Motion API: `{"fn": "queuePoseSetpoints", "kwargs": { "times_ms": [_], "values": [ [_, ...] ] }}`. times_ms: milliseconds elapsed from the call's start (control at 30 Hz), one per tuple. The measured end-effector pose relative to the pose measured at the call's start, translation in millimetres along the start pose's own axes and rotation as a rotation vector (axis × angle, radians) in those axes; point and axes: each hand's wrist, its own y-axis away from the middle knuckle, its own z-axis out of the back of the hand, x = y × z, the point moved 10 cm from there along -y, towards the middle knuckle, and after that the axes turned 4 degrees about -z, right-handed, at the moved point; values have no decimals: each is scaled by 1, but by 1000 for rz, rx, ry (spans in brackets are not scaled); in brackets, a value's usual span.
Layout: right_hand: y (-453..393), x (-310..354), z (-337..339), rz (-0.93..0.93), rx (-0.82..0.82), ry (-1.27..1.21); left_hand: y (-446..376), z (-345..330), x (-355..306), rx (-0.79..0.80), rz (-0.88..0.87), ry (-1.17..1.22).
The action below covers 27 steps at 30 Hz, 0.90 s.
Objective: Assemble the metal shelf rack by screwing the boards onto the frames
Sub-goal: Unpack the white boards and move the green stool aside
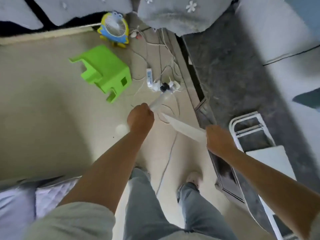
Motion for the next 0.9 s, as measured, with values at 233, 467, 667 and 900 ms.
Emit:
{"fn": "queuePoseSetpoints", "kwargs": {
  "times_ms": [233,467,667,900],
  "values": [
    [-56,227,60,184,-58,-24,14,89,260,-39,401,124],
    [-100,436,108,387,-98,50,26,151,448,-154,695,275],
    [-147,592,144,549,-122,50,-9,188,575,-189,875,308],
    [-234,764,169,600,-45,50,-80,226,703,-150,1002,342]
  ]
}}
